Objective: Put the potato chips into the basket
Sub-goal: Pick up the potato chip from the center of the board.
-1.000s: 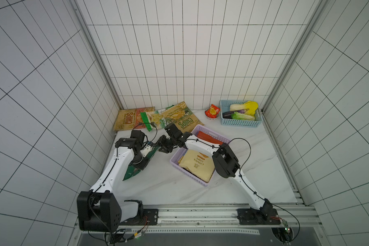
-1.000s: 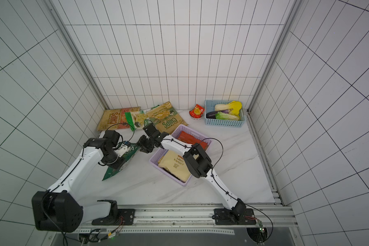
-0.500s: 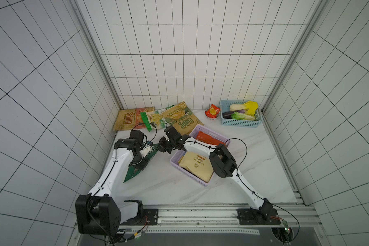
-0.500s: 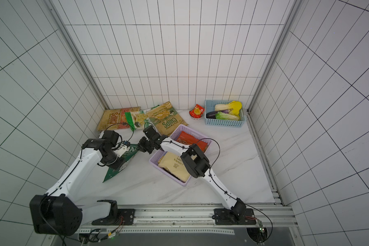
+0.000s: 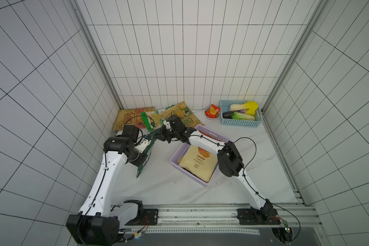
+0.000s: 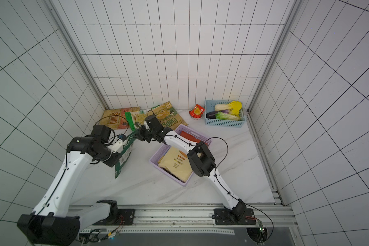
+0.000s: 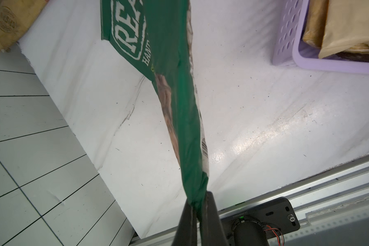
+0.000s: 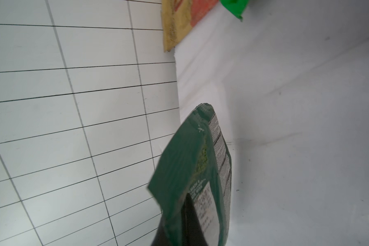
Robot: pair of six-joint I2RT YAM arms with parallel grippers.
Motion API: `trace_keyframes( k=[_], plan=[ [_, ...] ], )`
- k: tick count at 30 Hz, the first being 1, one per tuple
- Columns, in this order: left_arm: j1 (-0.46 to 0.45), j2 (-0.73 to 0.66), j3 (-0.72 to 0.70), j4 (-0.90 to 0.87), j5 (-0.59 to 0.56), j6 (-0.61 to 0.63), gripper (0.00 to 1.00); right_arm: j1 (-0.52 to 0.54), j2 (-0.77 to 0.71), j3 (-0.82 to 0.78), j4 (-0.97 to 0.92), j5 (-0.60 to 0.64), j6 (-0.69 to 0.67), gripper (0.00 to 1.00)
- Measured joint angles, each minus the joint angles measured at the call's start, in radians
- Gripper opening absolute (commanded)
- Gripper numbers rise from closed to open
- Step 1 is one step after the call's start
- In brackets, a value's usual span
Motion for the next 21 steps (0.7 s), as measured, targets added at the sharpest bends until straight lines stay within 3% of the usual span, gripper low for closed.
trace_keyframes(
  k=[10, 21],
  plan=[
    [0.000, -0.014, 0.226, -0.041, 0.052, 0.000, 0.00, -0.023, -0.322, -0.041, -0.101, 0.047, -0.210, 0.00],
    [-0.121, -0.011, 0.309, -0.003, 0.216, -0.034, 0.00, -0.091, -0.658, -0.439, -0.229, 0.185, -0.348, 0.00]
  ],
)
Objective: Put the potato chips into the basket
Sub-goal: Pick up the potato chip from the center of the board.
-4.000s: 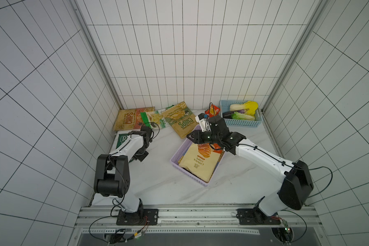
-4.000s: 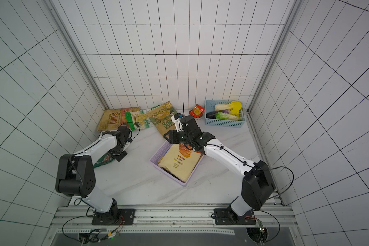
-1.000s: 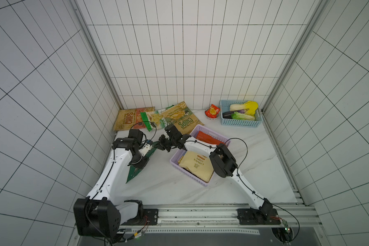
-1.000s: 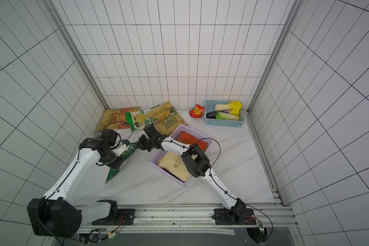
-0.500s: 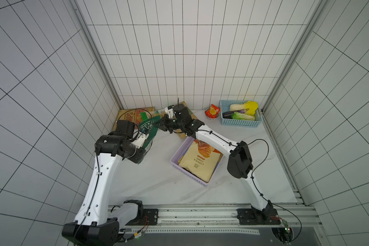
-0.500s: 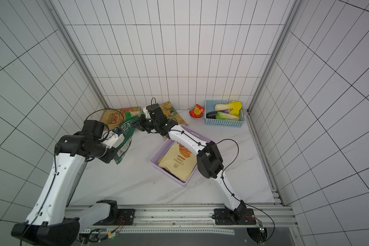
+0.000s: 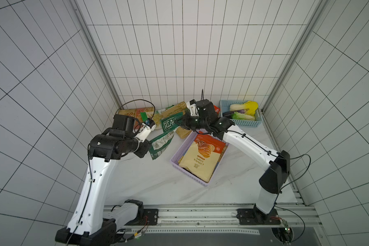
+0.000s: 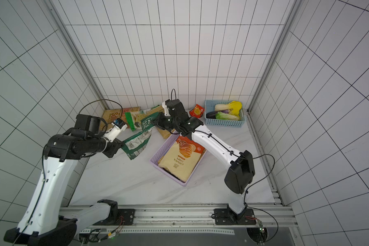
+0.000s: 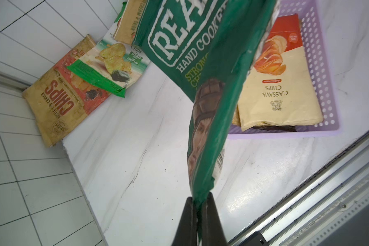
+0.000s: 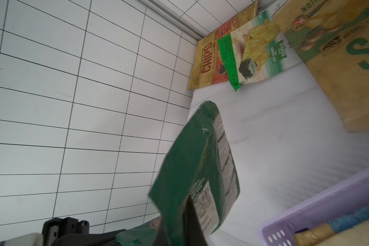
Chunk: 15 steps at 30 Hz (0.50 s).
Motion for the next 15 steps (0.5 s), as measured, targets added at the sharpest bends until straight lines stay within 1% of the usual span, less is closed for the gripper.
trace_keyframes(
  k=[4, 12, 15],
  plan=[
    [-0.059, 0.010, -0.002, 0.018, 0.062, -0.020, 0.00, -0.018, -0.086, -0.111, -0.027, 0.046, -0.013, 0.00],
    [-0.143, 0.084, -0.056, 0.156, 0.083, -0.079, 0.00, -0.089, -0.226, -0.299, -0.031, 0.106, 0.002, 0.00],
    [-0.182, 0.108, -0.087, 0.209, 0.093, -0.090, 0.00, -0.122, -0.248, -0.331, -0.032, 0.113, 0.005, 0.00]
  ],
)
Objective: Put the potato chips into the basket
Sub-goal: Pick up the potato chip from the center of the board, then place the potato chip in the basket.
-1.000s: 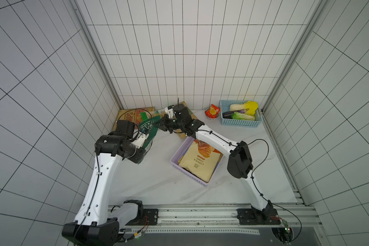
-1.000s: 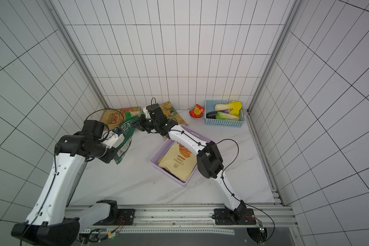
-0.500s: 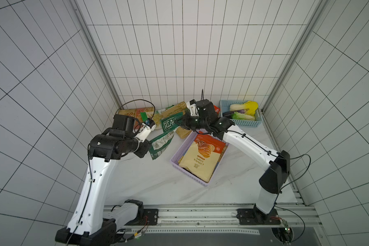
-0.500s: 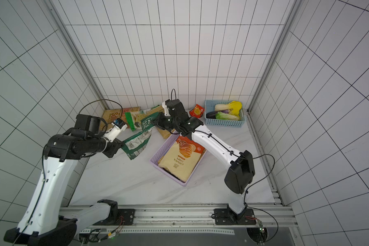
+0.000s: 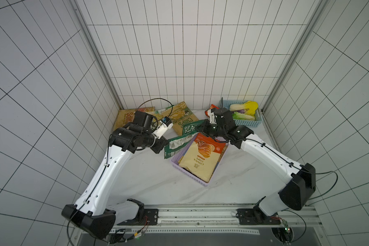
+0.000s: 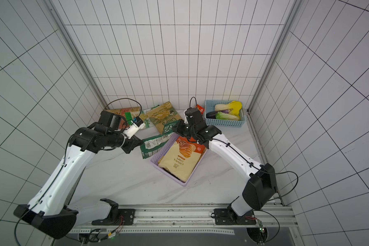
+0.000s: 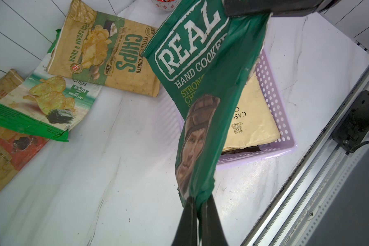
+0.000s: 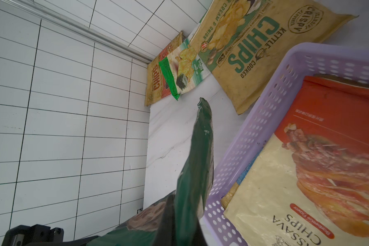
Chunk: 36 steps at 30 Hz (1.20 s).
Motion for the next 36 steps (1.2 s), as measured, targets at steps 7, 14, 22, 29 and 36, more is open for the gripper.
trace_keyframes(
  k=[7, 14, 22, 29, 36],
  plan=[
    [-0.161, 0.002, -0.107, 0.123, -0.061, -0.033, 0.00, -0.061, -0.011, -0.046, -0.008, 0.025, 0.002, 0.00],
    [-0.220, 0.044, -0.125, 0.185, -0.119, -0.054, 0.00, -0.100, -0.010, -0.060, -0.014, 0.028, 0.002, 0.00],
    [-0.297, 0.037, -0.126, 0.188, -0.133, -0.091, 0.00, -0.117, -0.010, -0.060, -0.013, 0.008, 0.001, 0.00],
    [-0.346, -0.002, -0.131, 0.178, -0.182, -0.106, 0.00, -0.117, -0.011, -0.080, -0.003, -0.035, 0.003, 0.00],
    [-0.347, -0.003, -0.164, 0.178, -0.278, -0.106, 0.00, -0.117, 0.015, -0.094, 0.035, -0.074, 0.017, 0.00]
  ],
)
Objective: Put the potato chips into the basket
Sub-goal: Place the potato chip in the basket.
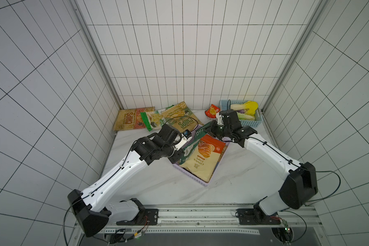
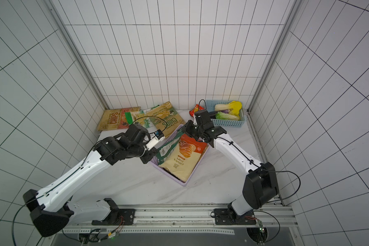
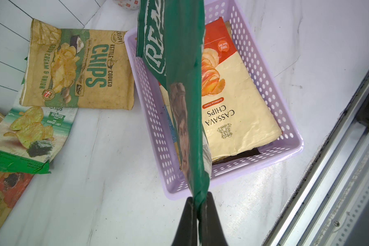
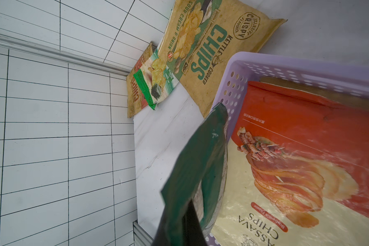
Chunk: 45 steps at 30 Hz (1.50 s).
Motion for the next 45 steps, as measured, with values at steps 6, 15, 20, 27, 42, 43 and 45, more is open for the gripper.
trace_keyframes(
  k=[6, 15, 20, 27, 42, 43, 45],
  plan=[
    [-0.003, 0.000, -0.001, 0.002, -0.080, -0.003, 0.00, 0.002, 0.068, 0.000, 0.029, -0.029, 0.014, 0.00],
    [-0.010, 0.000, -0.060, 0.024, -0.103, -0.006, 0.00, 0.007, 0.093, 0.000, 0.050, -0.029, 0.013, 0.00],
    [-0.021, 0.001, -0.092, 0.049, -0.092, -0.006, 0.00, 0.004, 0.093, 0.000, 0.049, -0.026, -0.003, 0.00],
    [-0.068, 0.035, -0.093, 0.050, -0.005, -0.003, 0.23, -0.018, 0.090, -0.036, 0.047, -0.042, -0.029, 0.11],
    [0.019, -0.063, 0.077, -0.141, 0.246, 0.039, 0.98, -0.137, -0.138, -0.133, -0.134, 0.147, -0.225, 0.51],
    [0.070, -0.084, 0.079, -0.127, 0.246, 0.038, 0.98, -0.136, -0.152, -0.132, -0.144, 0.146, -0.243, 0.50],
    [0.163, -0.110, 0.073, -0.108, 0.244, 0.035, 0.98, -0.129, -0.164, -0.132, -0.157, 0.127, -0.273, 0.48]
  ],
)
